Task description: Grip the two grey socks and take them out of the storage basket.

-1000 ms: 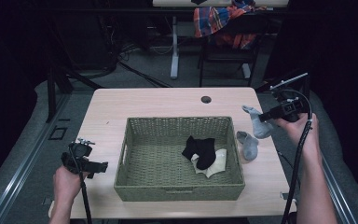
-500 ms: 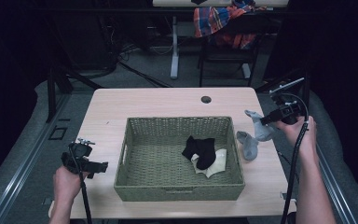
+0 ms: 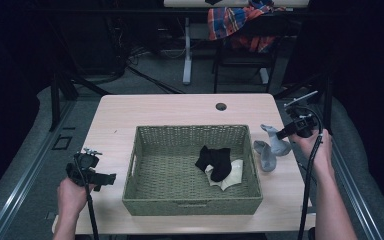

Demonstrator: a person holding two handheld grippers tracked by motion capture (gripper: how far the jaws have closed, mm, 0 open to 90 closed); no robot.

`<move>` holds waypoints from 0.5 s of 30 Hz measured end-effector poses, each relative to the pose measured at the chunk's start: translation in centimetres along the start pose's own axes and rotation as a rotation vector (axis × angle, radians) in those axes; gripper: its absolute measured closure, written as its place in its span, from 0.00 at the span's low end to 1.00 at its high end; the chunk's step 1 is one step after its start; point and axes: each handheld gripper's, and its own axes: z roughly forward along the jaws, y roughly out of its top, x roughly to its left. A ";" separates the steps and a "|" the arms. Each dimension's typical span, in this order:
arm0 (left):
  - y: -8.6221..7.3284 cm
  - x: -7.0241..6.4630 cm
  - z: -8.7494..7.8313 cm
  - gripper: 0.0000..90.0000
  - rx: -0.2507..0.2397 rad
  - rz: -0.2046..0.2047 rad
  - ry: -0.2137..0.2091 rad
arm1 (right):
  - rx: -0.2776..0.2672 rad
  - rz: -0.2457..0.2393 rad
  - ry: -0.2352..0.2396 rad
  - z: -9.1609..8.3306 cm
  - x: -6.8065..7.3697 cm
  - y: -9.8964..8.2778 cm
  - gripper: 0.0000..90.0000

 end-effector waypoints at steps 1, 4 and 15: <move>0.0 0.0 0.0 0.00 0.000 0.000 0.000 | 0.000 0.000 0.000 0.0 0.0 0.0 0.96; 0.0 0.0 0.0 0.00 0.000 0.001 0.001 | 0.005 0.009 -0.001 0.6 -0.2 -0.1 0.96; 0.0 0.0 0.0 0.00 0.001 0.000 -0.001 | 0.042 0.014 0.000 2.2 -0.4 -0.2 0.96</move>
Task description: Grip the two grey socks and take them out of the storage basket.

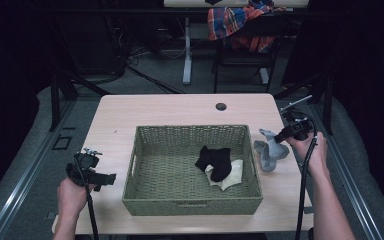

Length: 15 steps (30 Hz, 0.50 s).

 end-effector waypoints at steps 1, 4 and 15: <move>0.0 0.0 0.0 0.00 0.001 -0.001 0.001 | 0.000 0.002 -0.001 0.2 0.0 0.0 0.96; 0.0 0.0 0.0 0.00 0.001 0.000 0.001 | 0.011 0.002 -0.002 0.5 -0.1 0.0 0.96; 0.0 0.0 0.0 0.00 -0.002 0.001 0.003 | 0.041 0.017 -0.019 2.0 -0.4 -0.1 0.96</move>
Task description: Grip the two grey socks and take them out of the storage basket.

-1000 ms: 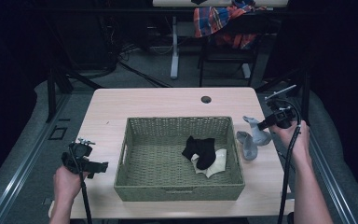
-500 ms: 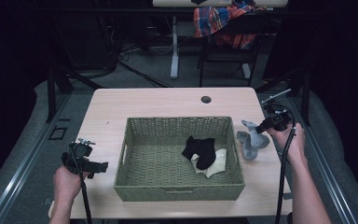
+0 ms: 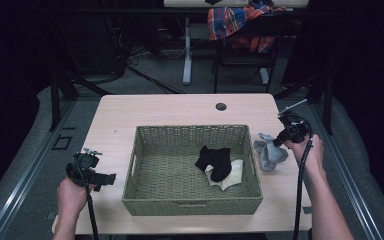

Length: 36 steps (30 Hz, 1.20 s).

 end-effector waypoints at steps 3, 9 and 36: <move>0.0 0.0 0.0 0.00 0.000 0.000 0.001 | 0.004 0.002 0.001 0.2 -0.2 0.0 0.96; 0.0 0.0 0.0 0.00 0.000 0.000 0.001 | 0.007 0.017 -0.002 1.0 -0.3 -0.2 0.96; 0.0 0.0 0.0 0.00 0.003 0.000 0.000 | 0.067 0.044 0.037 4.5 -1.4 -0.4 0.87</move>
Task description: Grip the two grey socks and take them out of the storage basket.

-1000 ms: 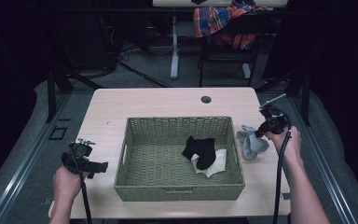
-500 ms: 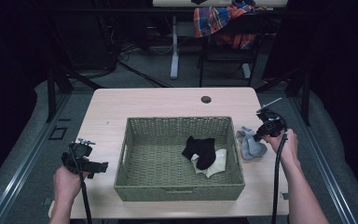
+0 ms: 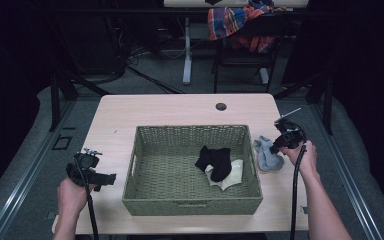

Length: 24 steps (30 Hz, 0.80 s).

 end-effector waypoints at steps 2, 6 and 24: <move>0.0 0.0 0.0 0.00 -0.001 -0.002 0.000 | -0.014 -0.004 -0.003 -0.3 0.2 0.0 0.75; 0.0 0.0 0.0 0.00 -0.004 -0.002 0.001 | -0.049 -0.008 0.008 -1.9 0.4 0.0 0.51; -0.1 0.2 -0.1 0.00 -0.005 -0.006 0.002 | -0.167 -0.078 0.040 -5.9 1.6 -4.0 0.03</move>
